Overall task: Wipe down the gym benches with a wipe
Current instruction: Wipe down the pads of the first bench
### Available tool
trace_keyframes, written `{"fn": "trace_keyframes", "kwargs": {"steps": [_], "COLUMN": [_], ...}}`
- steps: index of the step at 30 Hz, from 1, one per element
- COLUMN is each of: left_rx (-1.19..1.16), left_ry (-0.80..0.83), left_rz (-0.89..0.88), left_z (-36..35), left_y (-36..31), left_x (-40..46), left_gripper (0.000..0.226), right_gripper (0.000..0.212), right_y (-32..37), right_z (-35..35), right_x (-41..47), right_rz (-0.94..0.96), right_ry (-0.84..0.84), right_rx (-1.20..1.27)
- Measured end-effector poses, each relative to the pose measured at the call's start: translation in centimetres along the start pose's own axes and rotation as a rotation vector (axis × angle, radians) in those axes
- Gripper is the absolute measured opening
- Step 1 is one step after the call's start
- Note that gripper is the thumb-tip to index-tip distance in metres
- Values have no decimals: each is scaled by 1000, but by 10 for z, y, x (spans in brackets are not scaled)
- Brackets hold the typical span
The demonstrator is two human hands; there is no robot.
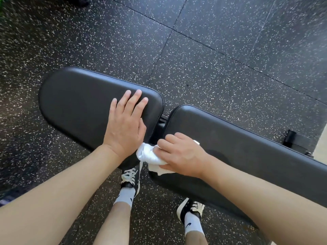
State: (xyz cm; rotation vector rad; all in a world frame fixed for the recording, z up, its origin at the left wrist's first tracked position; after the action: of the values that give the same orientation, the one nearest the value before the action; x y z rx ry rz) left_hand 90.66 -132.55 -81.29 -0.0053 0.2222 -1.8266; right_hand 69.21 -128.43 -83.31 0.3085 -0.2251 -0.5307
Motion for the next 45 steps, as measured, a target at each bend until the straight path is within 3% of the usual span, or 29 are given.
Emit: {"fn": "trace_keyframes", "kwargs": {"steps": [5, 11, 23, 27, 34, 42, 45], "left_rx": [-177, -125, 49, 126, 113, 188, 289], "left_ry": [73, 168, 298, 340, 368, 318, 313], "left_rz": [-162, -370, -649, -837, -1026, -1084, -1209], "left_z": [10, 2, -39, -52, -62, -60, -54], "left_y": [-69, -170, -344, -394, -430, -427, -430], "left_x": [0, 22, 30, 35, 54, 46, 44], "left_gripper": [59, 59, 61, 67, 69, 66, 65], "right_gripper": [30, 33, 30, 27, 45, 51, 43], "right_y": [-53, -79, -44, -9, 49, 102, 109], "right_z": [33, 67, 77, 68, 41, 11, 1], "right_x": [-71, -179, -391, -441, -445, -354, -317], "right_rz": [-340, -651, -1083, -1239, -1484, -1737, -1806], "right_ry": [-138, -200, -435, -493, -640, -741, -786], "right_rx": [-43, -94, -197, -229, -288, -299, -333]}}
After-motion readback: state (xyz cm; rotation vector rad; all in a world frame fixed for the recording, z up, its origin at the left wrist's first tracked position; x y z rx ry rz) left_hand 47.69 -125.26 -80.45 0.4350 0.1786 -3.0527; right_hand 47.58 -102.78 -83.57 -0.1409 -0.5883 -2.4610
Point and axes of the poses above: each hand's wrist, its own x-axis towards the middle knuckle, its own z-axis out of the back of the hand, y = z × x, the point moved 1 cm from there along x, towards the middle knuckle, and after that the axes turned 5 degrees about x, right-handed, at the moved point
